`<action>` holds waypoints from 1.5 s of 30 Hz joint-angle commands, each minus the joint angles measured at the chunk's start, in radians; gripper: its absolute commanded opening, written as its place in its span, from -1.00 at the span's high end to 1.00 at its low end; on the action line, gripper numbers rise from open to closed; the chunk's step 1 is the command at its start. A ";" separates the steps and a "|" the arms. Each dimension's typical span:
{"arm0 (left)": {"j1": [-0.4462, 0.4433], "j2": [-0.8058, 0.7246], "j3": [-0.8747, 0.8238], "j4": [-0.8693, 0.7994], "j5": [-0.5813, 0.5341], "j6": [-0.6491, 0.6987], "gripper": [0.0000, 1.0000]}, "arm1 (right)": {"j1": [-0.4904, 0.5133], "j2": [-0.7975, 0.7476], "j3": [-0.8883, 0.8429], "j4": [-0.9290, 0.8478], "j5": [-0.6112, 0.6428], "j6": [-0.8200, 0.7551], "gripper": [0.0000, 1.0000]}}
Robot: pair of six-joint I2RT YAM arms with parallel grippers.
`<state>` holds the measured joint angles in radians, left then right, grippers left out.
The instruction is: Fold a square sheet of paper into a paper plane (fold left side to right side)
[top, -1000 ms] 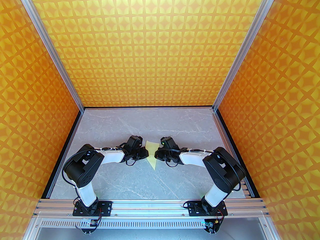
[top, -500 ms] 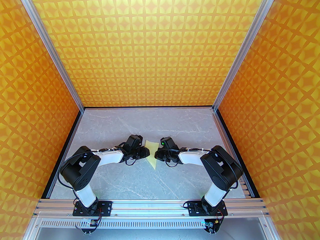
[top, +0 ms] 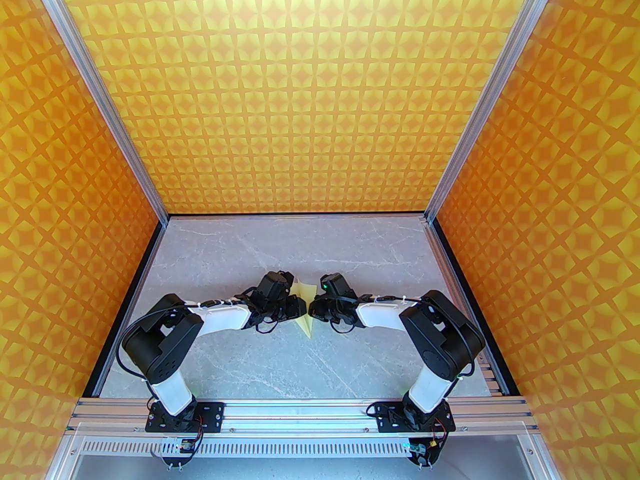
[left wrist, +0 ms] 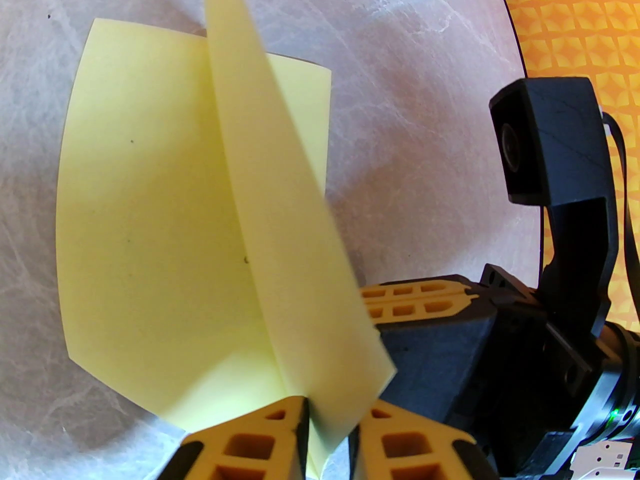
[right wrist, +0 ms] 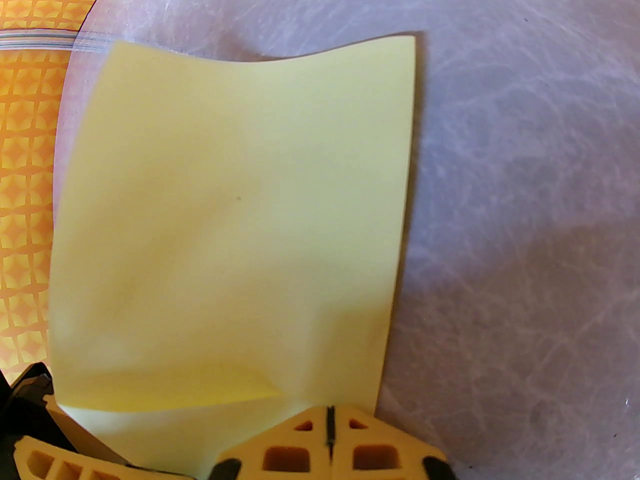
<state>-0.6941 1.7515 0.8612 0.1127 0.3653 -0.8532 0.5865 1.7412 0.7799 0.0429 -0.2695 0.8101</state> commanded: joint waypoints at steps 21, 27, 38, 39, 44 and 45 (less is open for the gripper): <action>0.002 0.032 0.109 -0.205 -0.087 0.079 0.58 | -0.003 0.024 -0.023 -0.037 0.012 -0.012 1.00; 0.020 0.025 0.117 -0.226 -0.103 0.089 0.25 | -0.002 0.023 -0.024 -0.037 0.010 -0.013 1.00; 0.025 -0.032 0.083 -0.145 -0.099 0.080 0.52 | -0.002 0.028 -0.029 -0.035 0.011 -0.012 1.00; 0.025 -0.036 0.078 -0.129 -0.093 0.077 0.52 | -0.003 0.028 -0.030 -0.035 0.010 -0.012 1.00; 0.025 -0.047 0.061 -0.066 -0.052 0.057 0.51 | -0.002 0.033 -0.030 -0.039 0.010 -0.016 1.00; 0.025 -0.045 0.057 -0.052 -0.043 0.054 0.51 | -0.002 0.034 -0.029 -0.039 0.009 -0.015 1.00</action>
<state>-0.6739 1.7283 0.9390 -0.0036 0.2871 -0.7849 0.5865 1.7412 0.7788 0.0471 -0.2699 0.8070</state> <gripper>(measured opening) 0.243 0.030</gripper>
